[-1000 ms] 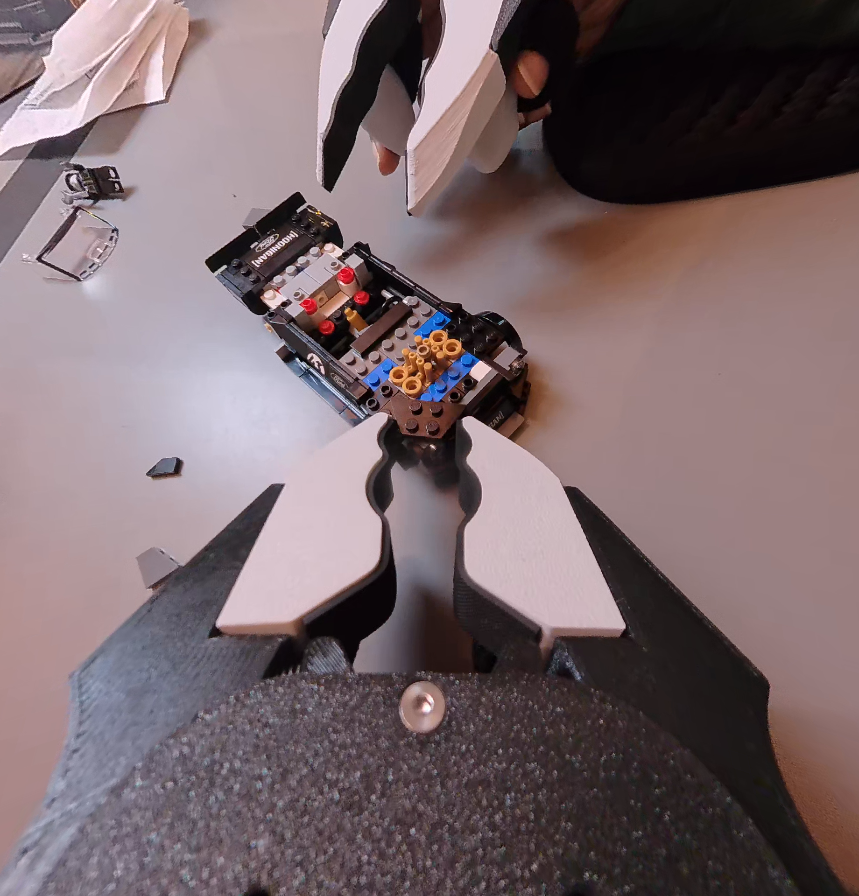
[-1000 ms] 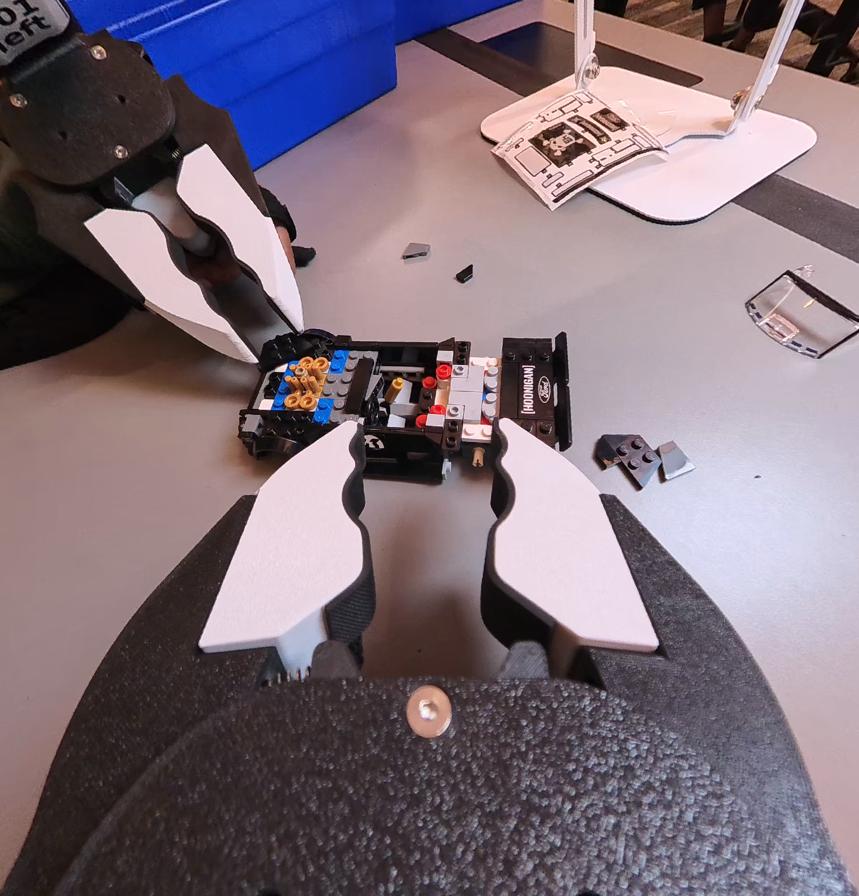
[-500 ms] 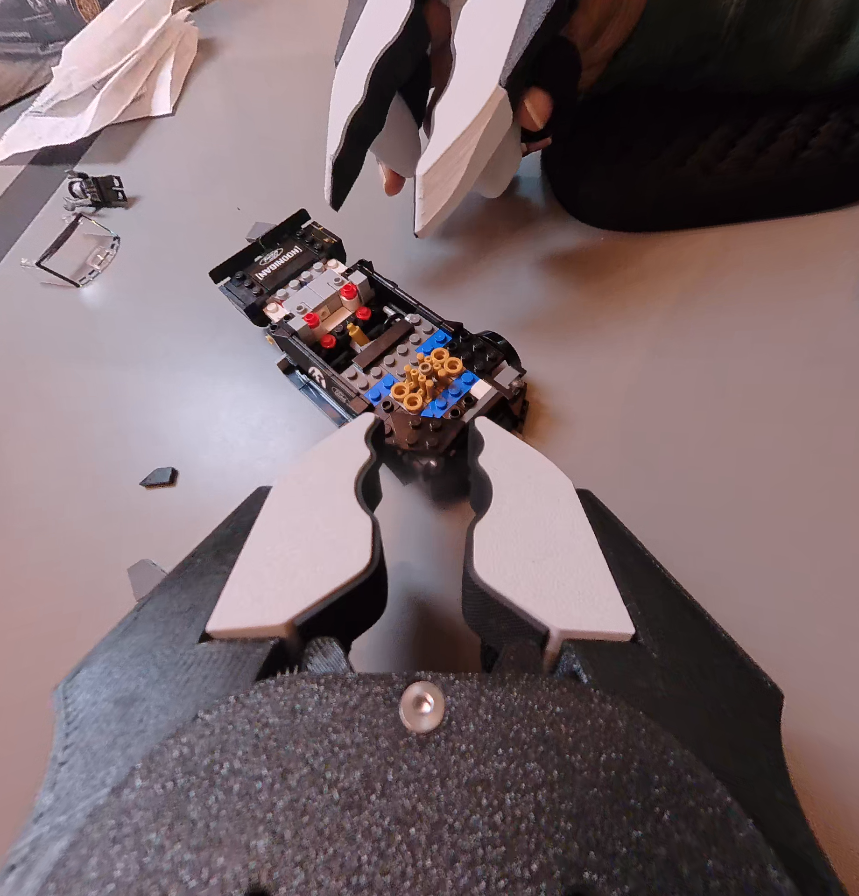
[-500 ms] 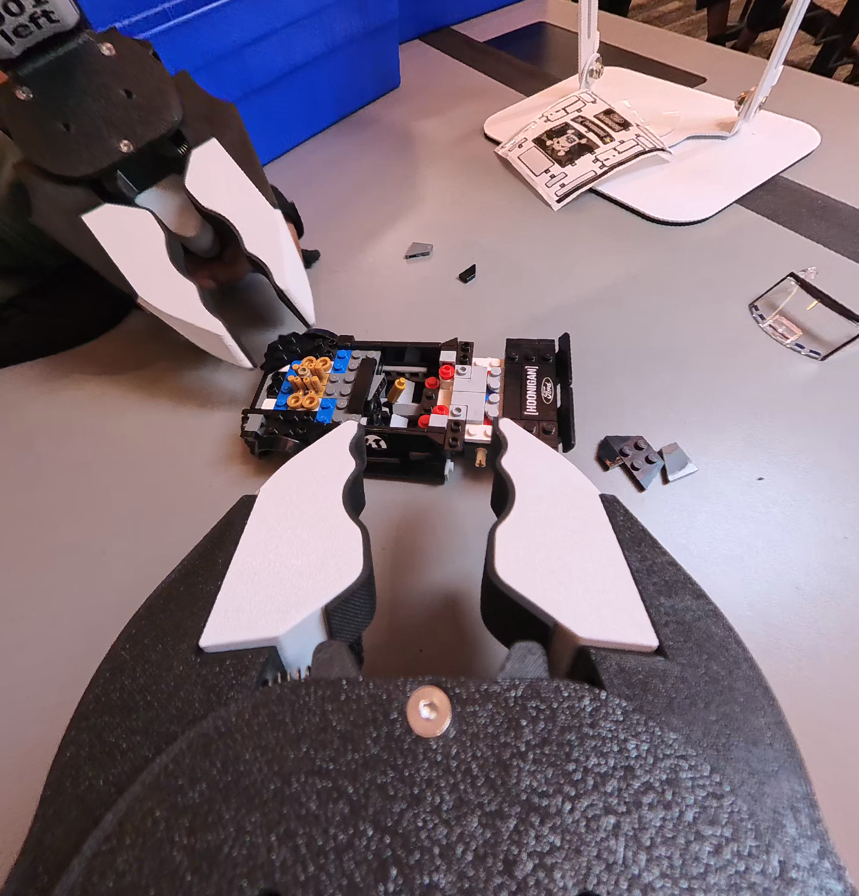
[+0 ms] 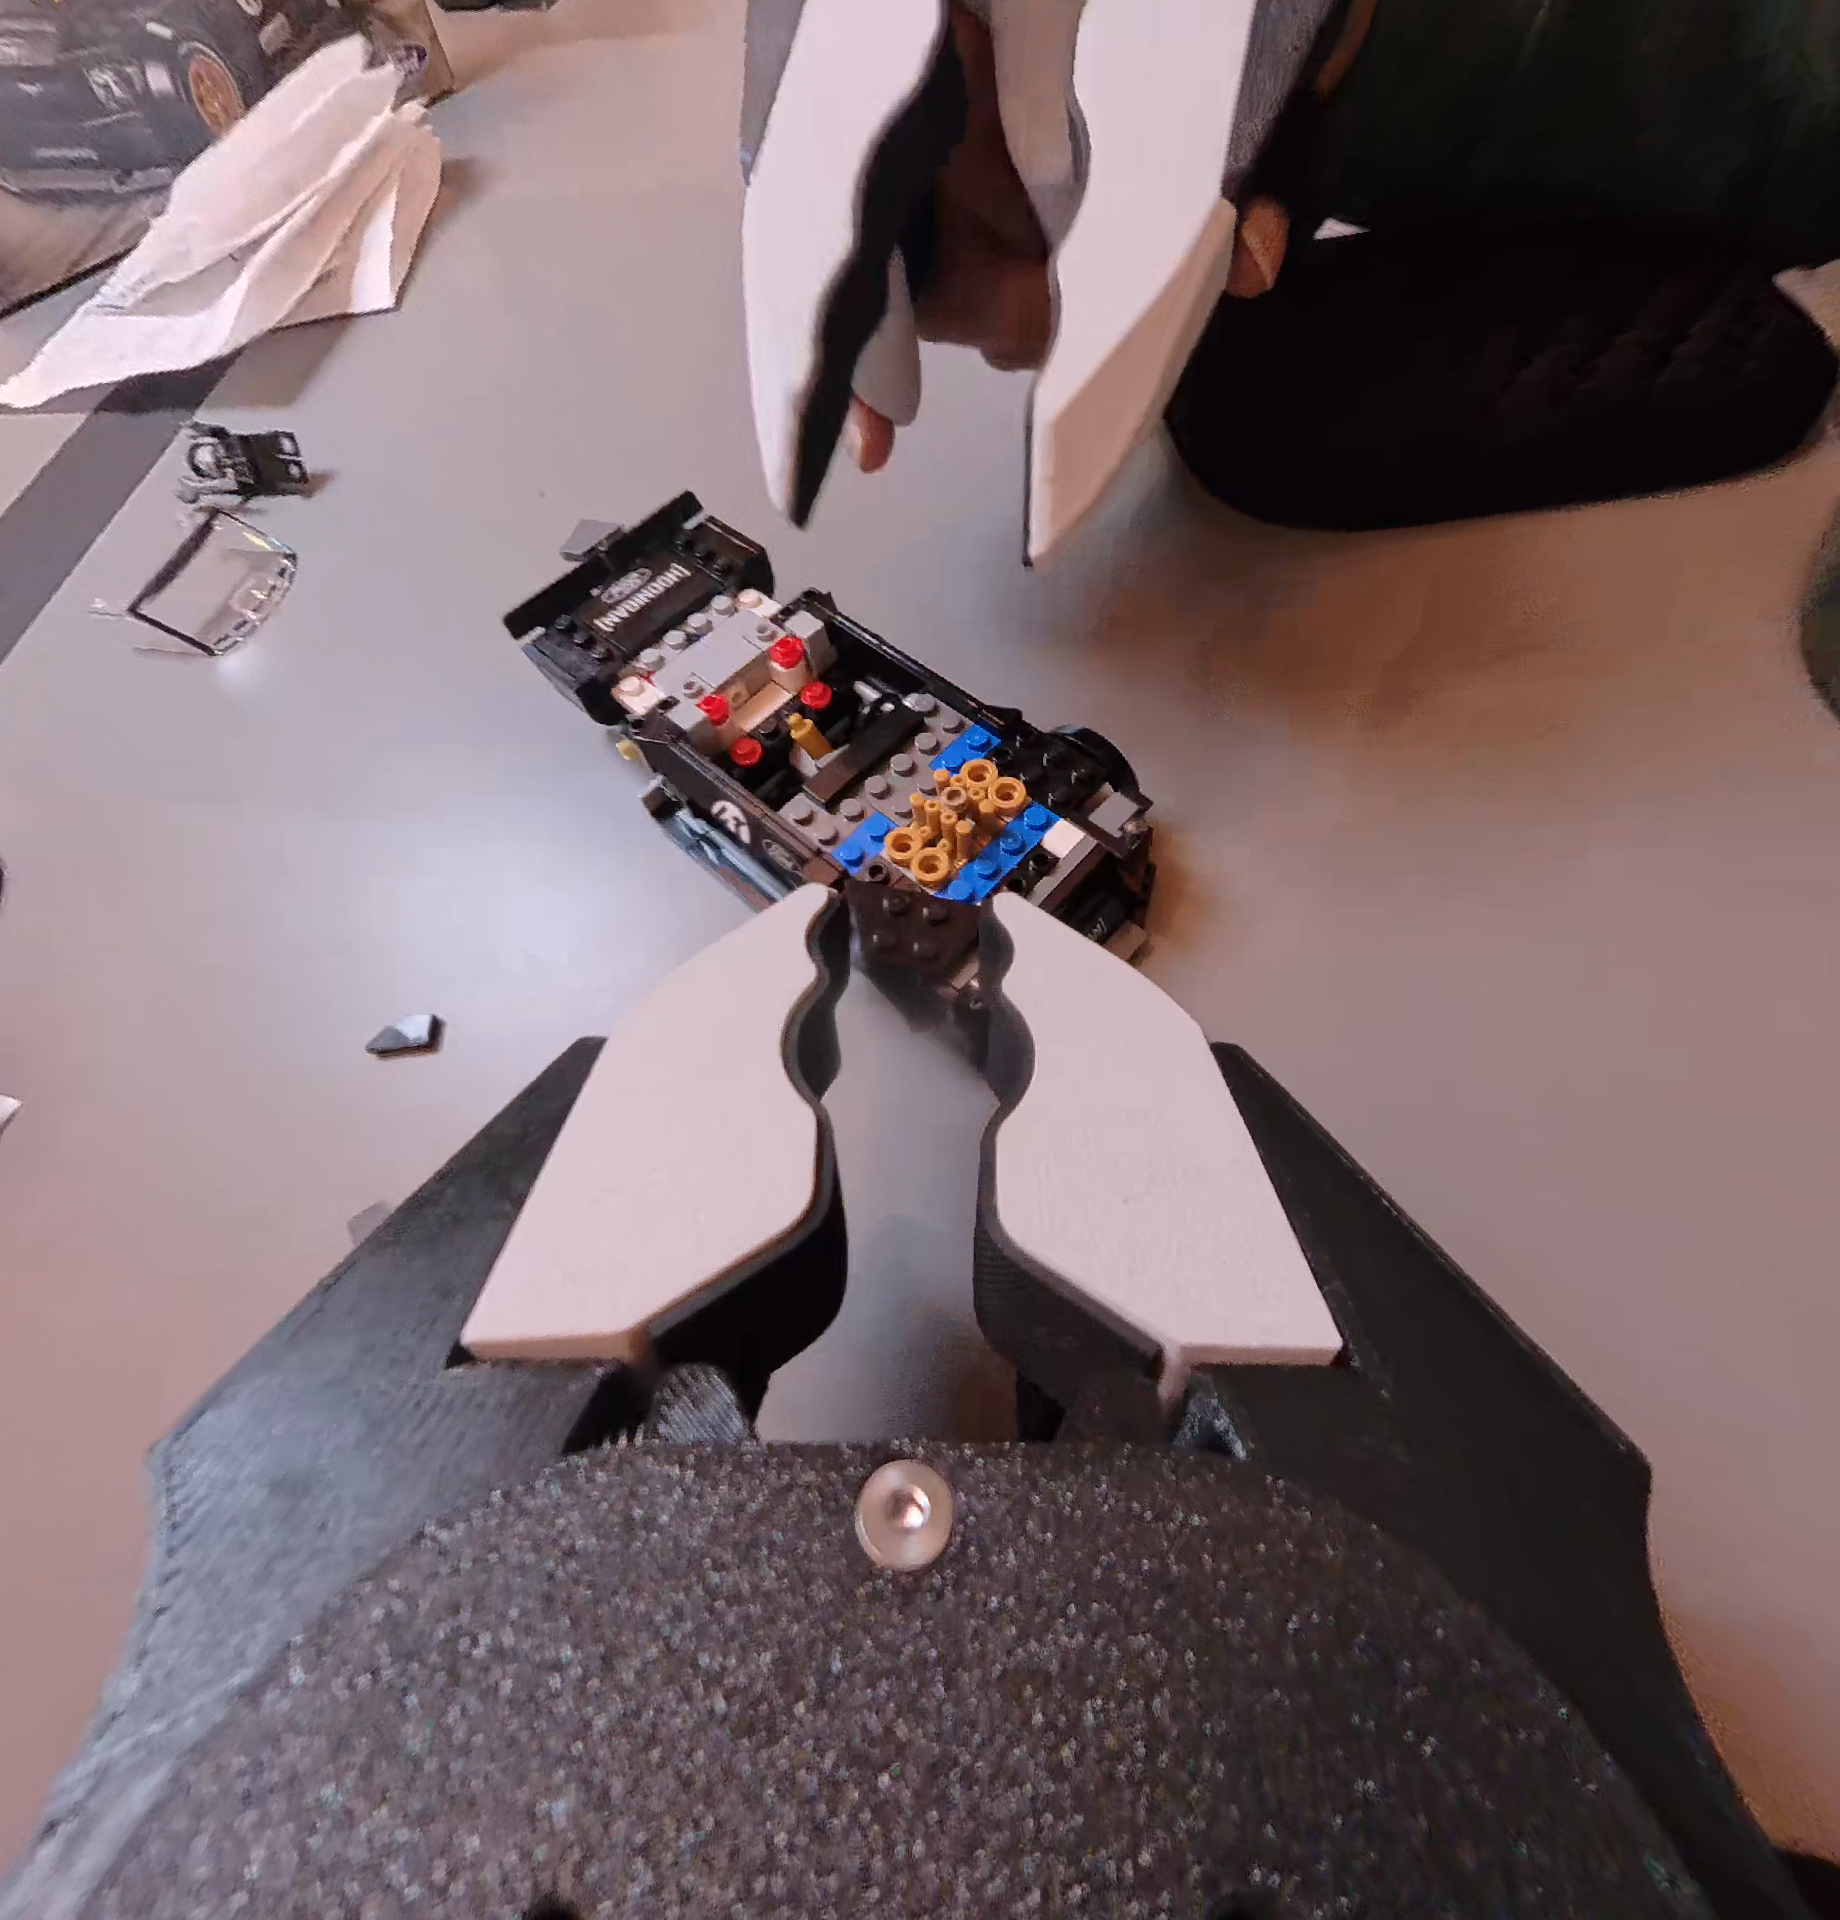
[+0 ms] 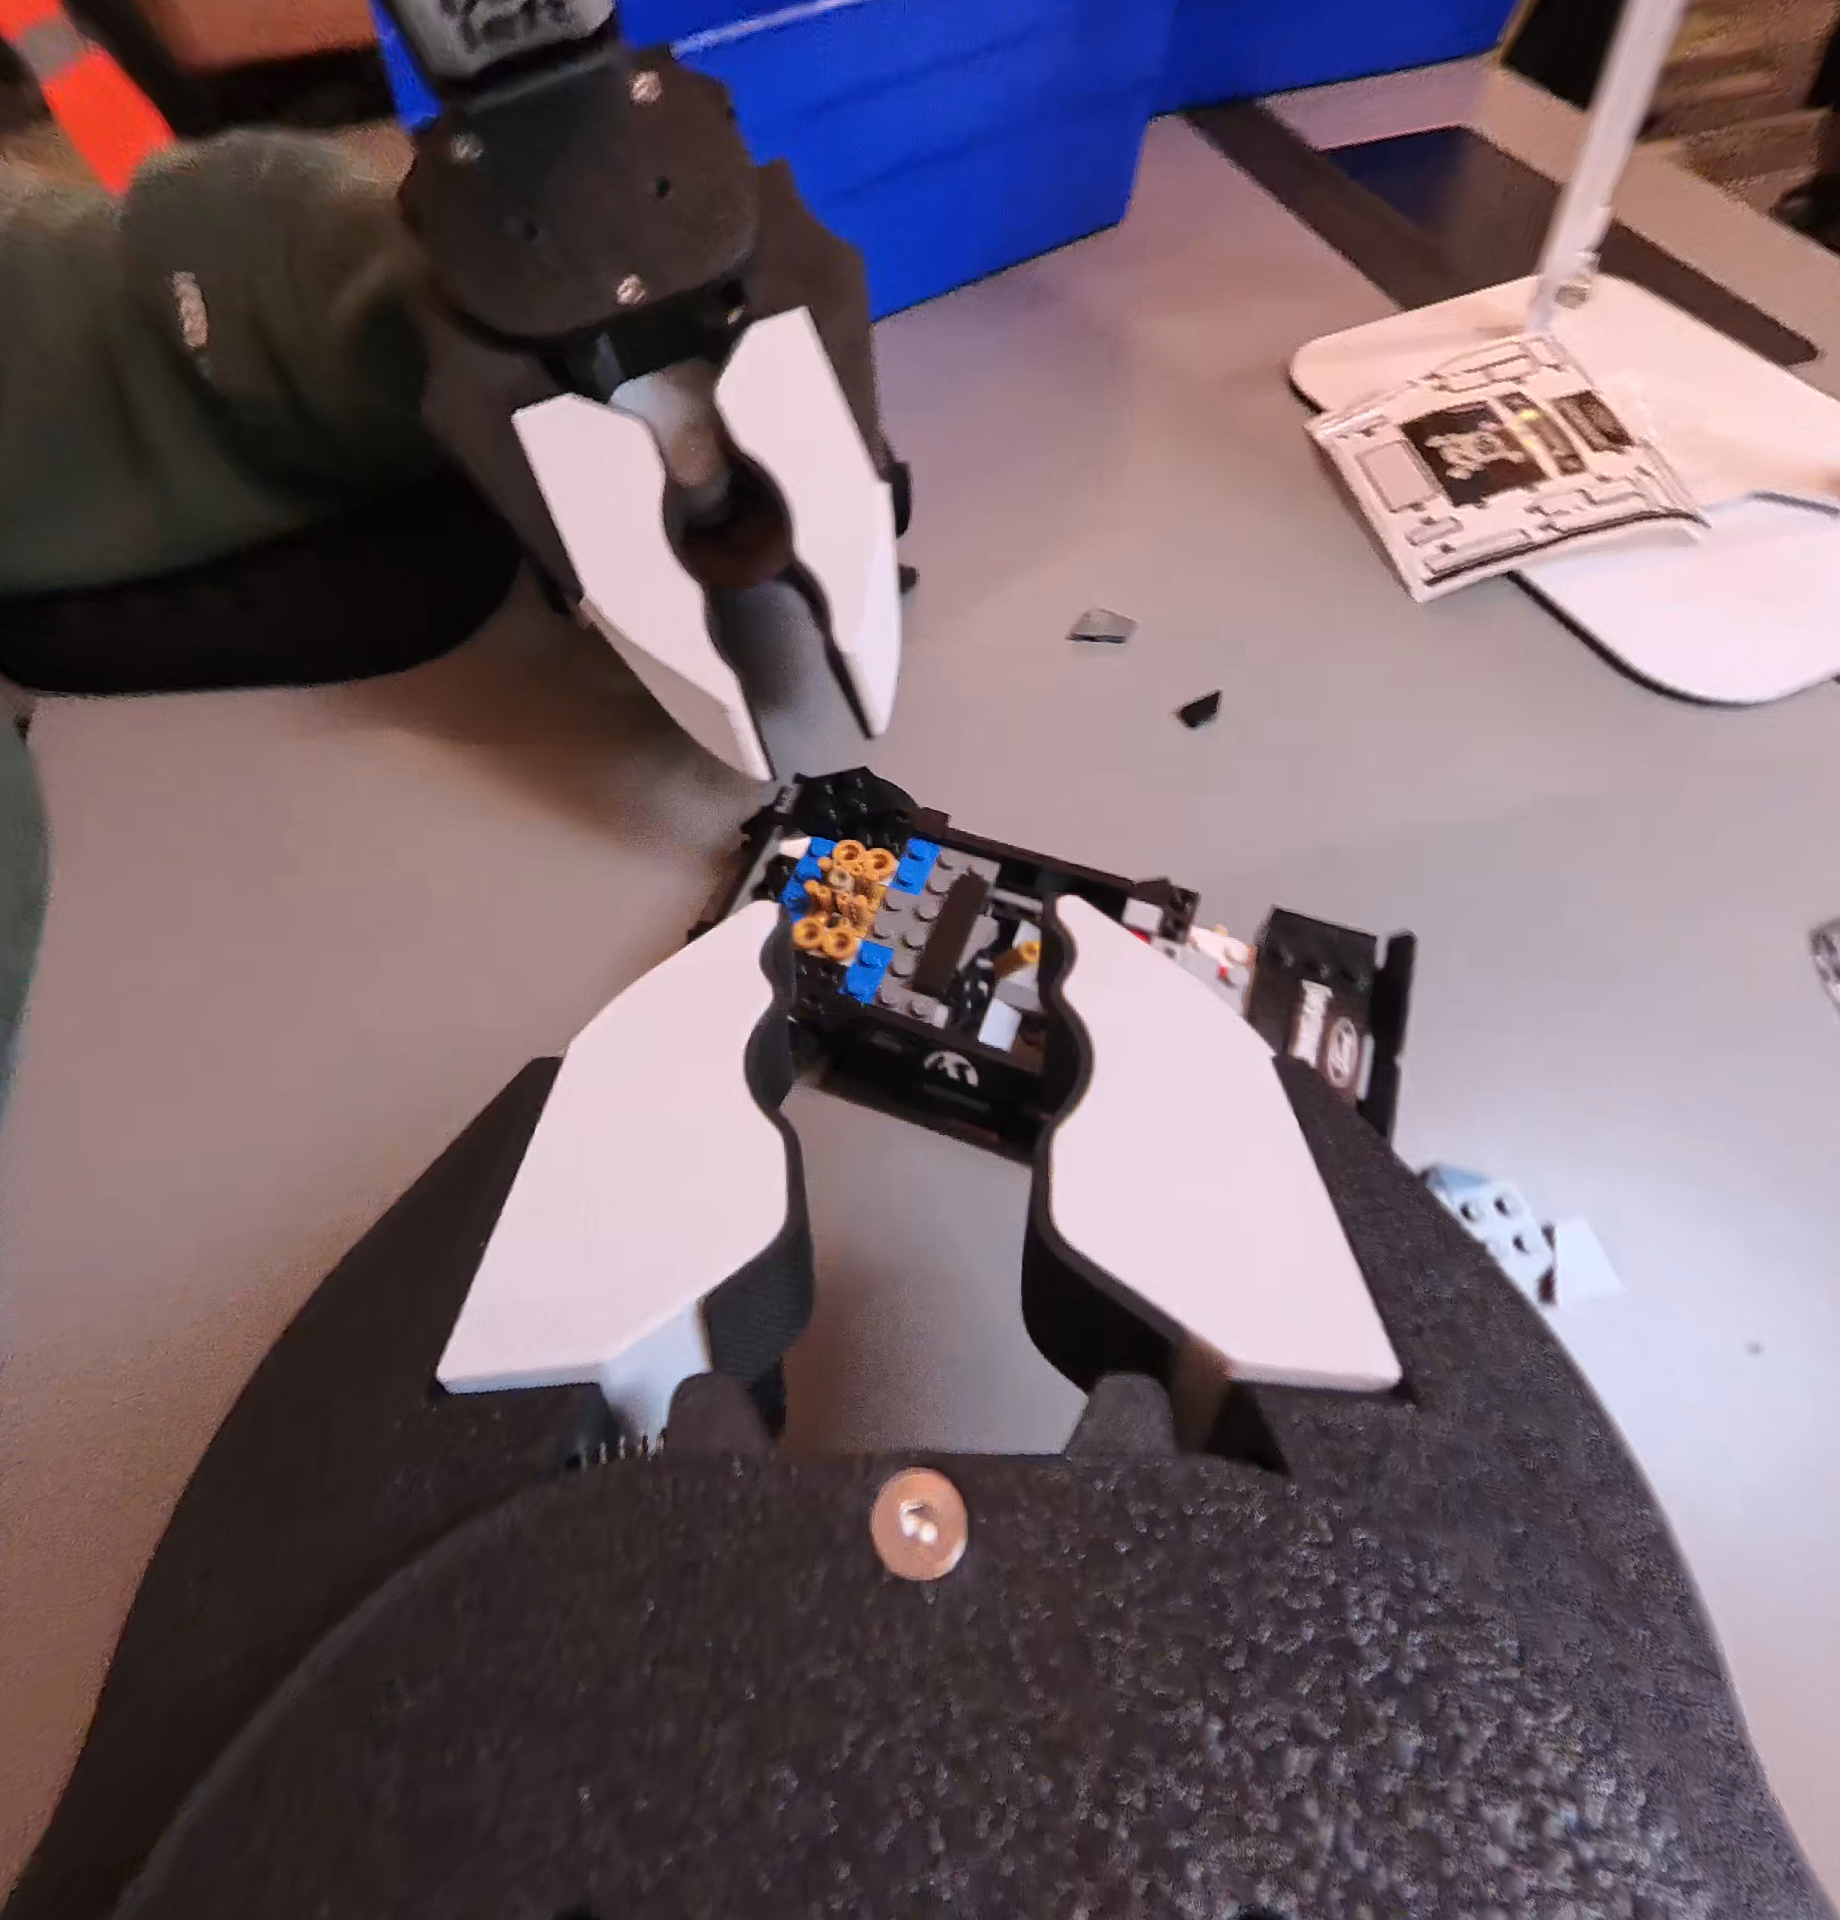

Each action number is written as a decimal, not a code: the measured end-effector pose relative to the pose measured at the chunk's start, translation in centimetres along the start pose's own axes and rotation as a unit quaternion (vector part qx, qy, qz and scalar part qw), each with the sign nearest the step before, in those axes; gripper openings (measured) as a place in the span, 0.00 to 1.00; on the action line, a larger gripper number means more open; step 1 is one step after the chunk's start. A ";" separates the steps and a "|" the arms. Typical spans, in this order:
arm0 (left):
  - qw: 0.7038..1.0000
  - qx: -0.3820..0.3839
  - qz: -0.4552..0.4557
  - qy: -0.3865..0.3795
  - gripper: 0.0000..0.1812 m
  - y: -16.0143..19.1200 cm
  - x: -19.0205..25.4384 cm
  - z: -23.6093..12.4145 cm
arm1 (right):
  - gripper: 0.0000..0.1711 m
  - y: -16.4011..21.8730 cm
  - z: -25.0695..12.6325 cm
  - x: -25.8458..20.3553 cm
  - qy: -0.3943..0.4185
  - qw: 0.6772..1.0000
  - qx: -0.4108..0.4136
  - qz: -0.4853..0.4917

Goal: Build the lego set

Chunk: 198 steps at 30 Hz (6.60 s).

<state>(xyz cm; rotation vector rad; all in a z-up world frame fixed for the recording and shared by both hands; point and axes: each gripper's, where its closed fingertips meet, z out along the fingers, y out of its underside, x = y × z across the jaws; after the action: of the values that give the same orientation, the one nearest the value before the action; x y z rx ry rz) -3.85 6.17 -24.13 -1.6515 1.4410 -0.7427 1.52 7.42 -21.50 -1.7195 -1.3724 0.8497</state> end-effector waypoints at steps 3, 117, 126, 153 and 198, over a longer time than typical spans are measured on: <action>1.000 -0.002 -0.014 -0.012 0.14 0.2 -0.5 -0.9 | 0.20 -0.3 1.5 -1.0 -0.039 0.996 -0.058 -0.051; 0.996 -0.085 -0.028 -0.014 0.19 3.1 1.2 1.6 | 0.00 1.3 6.8 -1.8 -0.081 0.953 -0.288 -0.037; 0.996 -0.080 -0.027 -0.016 0.20 2.8 1.2 1.4 | 0.00 0.8 6.5 -2.1 -0.067 0.968 -0.241 -0.024; 0.996 -0.085 -0.027 -0.015 0.19 3.1 1.2 1.6 | 0.01 1.2 6.6 -2.7 -0.072 0.965 -0.250 -0.011; 0.997 -0.074 0.005 0.024 0.17 1.7 3.8 3.0 | 0.07 2.4 2.9 -3.7 -0.030 0.967 -0.252 -0.015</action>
<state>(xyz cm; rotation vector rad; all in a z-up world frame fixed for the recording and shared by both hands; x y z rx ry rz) -1.54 2.92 -27.39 -1.7471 1.5687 -0.6881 -0.60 3.94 -24.83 -2.0522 -1.7607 0.5653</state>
